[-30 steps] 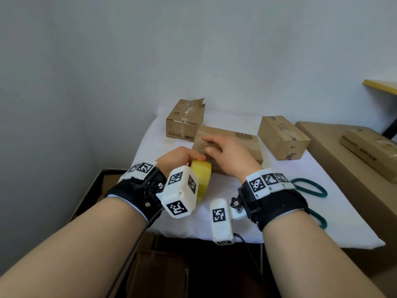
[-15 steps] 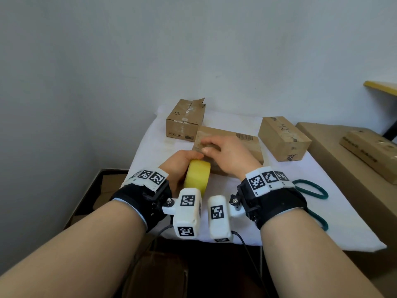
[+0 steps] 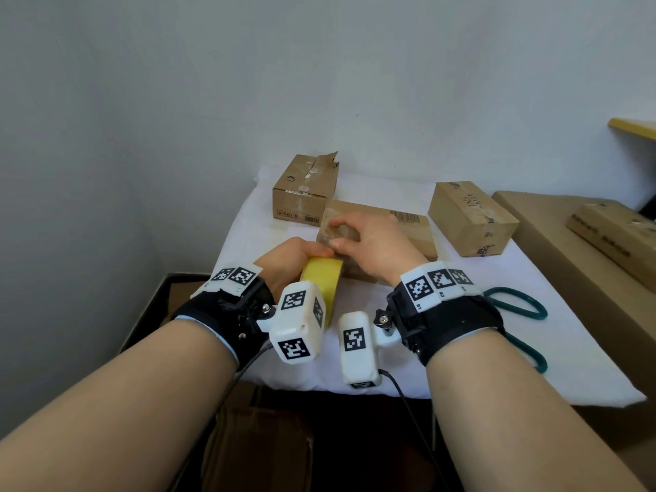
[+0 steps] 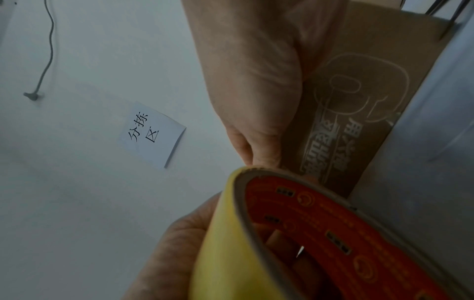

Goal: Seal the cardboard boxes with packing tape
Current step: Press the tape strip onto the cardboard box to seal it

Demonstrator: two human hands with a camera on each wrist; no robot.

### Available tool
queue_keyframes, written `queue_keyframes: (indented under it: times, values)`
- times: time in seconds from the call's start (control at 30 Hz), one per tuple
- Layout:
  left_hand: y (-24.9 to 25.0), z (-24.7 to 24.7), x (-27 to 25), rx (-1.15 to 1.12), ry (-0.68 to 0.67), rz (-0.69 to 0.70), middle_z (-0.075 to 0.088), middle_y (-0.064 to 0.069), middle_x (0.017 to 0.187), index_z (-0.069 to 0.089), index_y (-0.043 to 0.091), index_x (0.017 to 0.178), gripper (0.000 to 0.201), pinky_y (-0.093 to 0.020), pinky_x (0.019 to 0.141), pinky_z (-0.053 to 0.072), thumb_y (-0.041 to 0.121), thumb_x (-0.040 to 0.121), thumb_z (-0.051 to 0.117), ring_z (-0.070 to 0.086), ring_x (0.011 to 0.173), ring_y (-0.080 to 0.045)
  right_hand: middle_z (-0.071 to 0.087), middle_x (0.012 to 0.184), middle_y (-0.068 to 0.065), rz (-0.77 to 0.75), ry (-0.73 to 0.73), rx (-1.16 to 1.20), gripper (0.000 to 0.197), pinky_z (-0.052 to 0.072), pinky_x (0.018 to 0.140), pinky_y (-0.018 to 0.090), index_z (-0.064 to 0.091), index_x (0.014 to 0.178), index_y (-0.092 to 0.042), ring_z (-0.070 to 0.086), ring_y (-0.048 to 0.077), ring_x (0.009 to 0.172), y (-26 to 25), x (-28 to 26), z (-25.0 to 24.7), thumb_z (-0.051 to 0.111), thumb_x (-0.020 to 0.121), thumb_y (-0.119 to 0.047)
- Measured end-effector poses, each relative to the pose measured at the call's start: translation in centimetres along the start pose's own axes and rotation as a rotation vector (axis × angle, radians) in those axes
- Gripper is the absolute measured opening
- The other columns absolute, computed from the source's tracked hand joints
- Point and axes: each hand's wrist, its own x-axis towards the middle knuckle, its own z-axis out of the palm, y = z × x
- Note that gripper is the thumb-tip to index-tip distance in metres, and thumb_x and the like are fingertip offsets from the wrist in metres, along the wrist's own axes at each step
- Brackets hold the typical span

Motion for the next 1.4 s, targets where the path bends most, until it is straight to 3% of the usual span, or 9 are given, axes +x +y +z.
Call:
queue_keyframes:
  times: [0.17,0.33,0.47,0.57,0.7,0.8,0.97,1.23,1.4]
  values:
    - [-0.1,-0.2,0.4,-0.023,-0.007,0.001,0.058,-0.014,0.079,0.064,0.004,0.094,0.016,-0.031,0.061,0.046,0.014,0.098,0.053,0.055,0.065,-0.024,0.059,0.143,-0.008,0.003,-0.002,-0.069,0.046,0.031,0.108,0.044,0.052,0.141,-0.045,0.047,0.029,0.131,-0.2,0.2,0.4,0.06,0.096,-0.05]
    - [-1.1,-0.2,0.8,-0.074,-0.012,0.015,0.067,-0.013,0.081,0.067,0.007,0.099,0.022,-0.031,0.065,0.052,0.024,0.1,0.051,0.062,0.067,-0.024,0.055,0.146,-0.012,0.035,0.009,-0.11,0.048,0.033,0.109,0.05,0.048,0.143,-0.049,0.044,0.031,0.131,-0.3,0.2,0.5,0.058,0.096,-0.052]
    - [-2.1,-0.3,1.1,-0.074,-0.021,0.03,0.068,-0.025,0.118,0.068,0.006,0.119,0.048,-0.052,0.1,0.049,0.044,0.091,0.061,0.067,0.102,-0.04,0.054,0.147,-0.013,0.036,0.004,-0.098,0.047,0.034,0.11,0.049,0.049,0.143,-0.05,0.045,0.03,0.132,-0.3,0.1,0.4,0.057,0.097,-0.051]
    - [-2.3,-0.7,1.1,-0.102,-0.076,0.048,0.064,-0.026,0.127,0.066,0.008,0.127,0.056,-0.06,0.109,0.04,0.049,0.088,0.065,0.058,0.122,-0.046,0.053,0.149,-0.013,0.045,-0.002,-0.082,0.046,0.033,0.112,0.046,0.049,0.143,-0.049,0.042,0.03,0.133,-0.5,-0.1,0.2,0.058,0.098,-0.045]
    - [-2.9,-1.3,1.2,-0.106,-0.192,0.064,0.062,-0.023,0.131,0.063,0.009,0.131,0.065,-0.056,0.108,0.044,0.05,0.081,0.073,0.057,0.124,-0.042,0.054,0.148,-0.009,0.085,-0.018,-0.003,0.048,0.035,0.115,0.047,0.053,0.14,-0.049,0.041,0.03,0.137,-0.9,-0.3,-0.5,0.064,0.094,-0.044]
    - [-2.9,-1.8,0.8,-0.055,-0.214,0.073,0.066,-0.022,0.126,0.064,0.009,0.129,0.062,-0.043,0.087,0.055,0.049,0.082,0.069,0.065,0.11,-0.038,0.058,0.145,-0.005,0.086,-0.025,0.12,0.052,0.041,0.114,0.042,0.056,0.139,-0.046,0.047,0.024,0.137,-1.4,-0.5,-1.2,0.071,0.089,-0.047]
    - [-2.7,-1.8,0.8,-0.042,-0.231,0.078,0.064,-0.022,0.114,0.06,0.002,0.131,0.061,-0.033,0.065,0.057,0.045,0.087,0.067,0.065,0.092,-0.03,0.057,0.146,-0.005,0.066,-0.014,0.138,0.055,0.035,0.107,0.027,0.056,0.142,-0.037,0.05,0.015,0.136,-1.6,-0.6,-1.7,0.071,0.09,-0.048]
    - [-2.5,-2.1,2.4,-0.081,-0.256,0.085,0.053,-0.033,0.136,0.053,0.004,0.136,0.077,-0.059,0.108,0.042,0.044,0.077,0.081,0.056,0.122,-0.047,0.061,0.142,-0.003,0.093,0.022,0.011,0.057,0.044,0.109,0.044,0.059,0.138,-0.038,0.054,0.023,0.131,-1.8,0.1,-0.5,0.072,0.086,-0.056]
    - [-2.0,-2.7,2.5,0.0,-0.242,-0.012,0.062,-0.024,0.131,0.063,0.01,0.13,0.065,-0.059,0.108,0.042,0.044,0.078,0.078,0.057,0.125,-0.043,0.062,0.139,-0.004,0.125,0.045,0.04,0.057,0.046,0.107,0.047,0.059,0.136,-0.042,0.055,0.024,0.128,-1.4,0.4,0.0,0.074,0.083,-0.056]
